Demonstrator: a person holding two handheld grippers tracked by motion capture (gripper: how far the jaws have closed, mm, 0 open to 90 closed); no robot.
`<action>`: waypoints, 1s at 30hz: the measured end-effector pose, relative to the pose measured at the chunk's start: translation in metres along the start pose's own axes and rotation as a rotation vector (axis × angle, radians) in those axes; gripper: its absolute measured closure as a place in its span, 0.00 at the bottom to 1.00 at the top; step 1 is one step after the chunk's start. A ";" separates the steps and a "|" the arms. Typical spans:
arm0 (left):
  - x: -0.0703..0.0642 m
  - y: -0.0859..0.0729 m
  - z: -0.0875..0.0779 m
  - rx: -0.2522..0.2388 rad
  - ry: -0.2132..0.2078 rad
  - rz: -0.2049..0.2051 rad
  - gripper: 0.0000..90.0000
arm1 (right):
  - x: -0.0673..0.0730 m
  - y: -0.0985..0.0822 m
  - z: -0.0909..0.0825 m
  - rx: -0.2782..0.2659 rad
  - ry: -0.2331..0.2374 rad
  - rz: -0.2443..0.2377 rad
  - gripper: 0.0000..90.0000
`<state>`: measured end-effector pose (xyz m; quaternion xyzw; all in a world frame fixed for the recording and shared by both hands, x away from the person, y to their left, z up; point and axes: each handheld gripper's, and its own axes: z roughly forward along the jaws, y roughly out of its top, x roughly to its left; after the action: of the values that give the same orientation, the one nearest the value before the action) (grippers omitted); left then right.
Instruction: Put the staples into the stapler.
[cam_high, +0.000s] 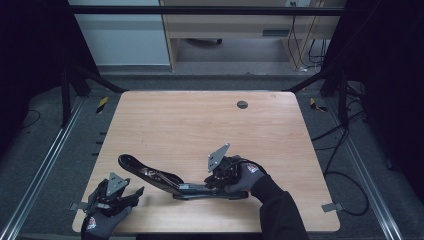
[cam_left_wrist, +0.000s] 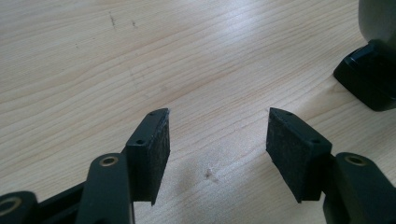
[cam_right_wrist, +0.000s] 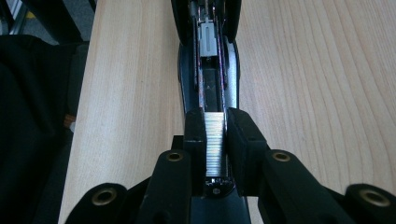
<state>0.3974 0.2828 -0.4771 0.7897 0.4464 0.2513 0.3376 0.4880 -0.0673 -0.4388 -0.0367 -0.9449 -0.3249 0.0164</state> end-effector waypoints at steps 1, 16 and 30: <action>0.000 0.000 0.000 0.000 0.000 0.000 0.44 | 0.000 0.000 0.000 0.000 0.000 -0.004 0.87; 0.000 0.000 0.000 0.001 0.000 0.000 0.44 | 0.001 -0.001 0.000 0.011 -0.010 0.006 0.86; 0.000 0.000 0.000 0.000 0.001 -0.002 0.44 | 0.004 0.001 -0.007 -0.026 -0.062 0.015 0.82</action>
<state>0.3974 0.2829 -0.4770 0.7891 0.4474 0.2512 0.3378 0.4836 -0.0707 -0.4328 -0.0541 -0.9404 -0.3356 -0.0111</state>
